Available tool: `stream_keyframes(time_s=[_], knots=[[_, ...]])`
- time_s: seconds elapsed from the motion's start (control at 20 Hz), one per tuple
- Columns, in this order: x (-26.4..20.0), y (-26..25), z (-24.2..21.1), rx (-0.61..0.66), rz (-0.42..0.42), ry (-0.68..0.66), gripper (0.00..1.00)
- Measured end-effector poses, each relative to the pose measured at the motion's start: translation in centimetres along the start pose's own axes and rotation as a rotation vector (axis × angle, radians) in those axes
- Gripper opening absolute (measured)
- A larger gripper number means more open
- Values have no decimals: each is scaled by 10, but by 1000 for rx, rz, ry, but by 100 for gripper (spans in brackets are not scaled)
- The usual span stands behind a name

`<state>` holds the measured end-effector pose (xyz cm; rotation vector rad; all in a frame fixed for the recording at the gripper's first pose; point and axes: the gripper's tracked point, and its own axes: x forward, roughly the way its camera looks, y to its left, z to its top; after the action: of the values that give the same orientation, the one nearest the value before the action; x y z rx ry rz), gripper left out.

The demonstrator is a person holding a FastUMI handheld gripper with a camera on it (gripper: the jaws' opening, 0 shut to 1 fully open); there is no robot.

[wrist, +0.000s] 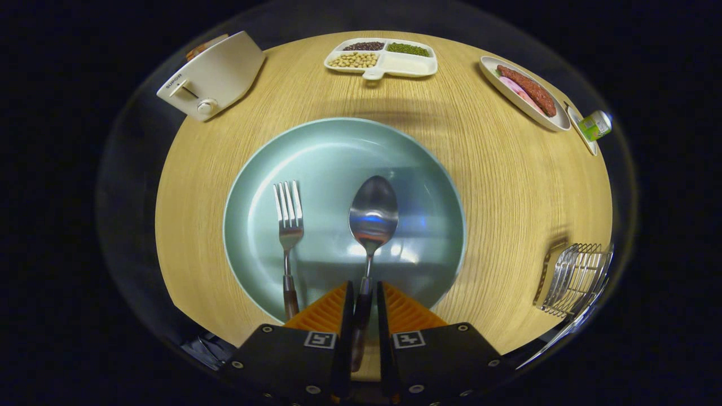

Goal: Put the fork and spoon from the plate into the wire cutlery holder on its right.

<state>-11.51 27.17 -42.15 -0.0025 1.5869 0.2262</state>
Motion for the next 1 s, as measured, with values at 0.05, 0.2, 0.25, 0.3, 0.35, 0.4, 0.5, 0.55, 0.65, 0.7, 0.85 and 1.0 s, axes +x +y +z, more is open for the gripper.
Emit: stream_keyframes(time_s=[0.05,0.2,0.25,0.3,0.35,0.4,0.5,0.55,0.65,0.7,0.85,1.0], knots=[[-1,0,1,-3,6,-1,12],[-9,-3,5,-26,19,-37,7],[-10,-5,6,-37,20,-53,6],[-13,-5,7,-39,25,-68,6],[-16,-4,9,-34,37,-80,6],[-20,-5,9,-28,49,-88,6],[-27,-6,11,-19,70,-107,6],[-33,-7,12,-13,80,-120,6],[-47,-12,12,-6,94,-145,6],[-56,-16,14,-5,95,-166,6],[-83,-35,15,9,85,-224,6],[-113,-58,18,44,90,-278,6]])
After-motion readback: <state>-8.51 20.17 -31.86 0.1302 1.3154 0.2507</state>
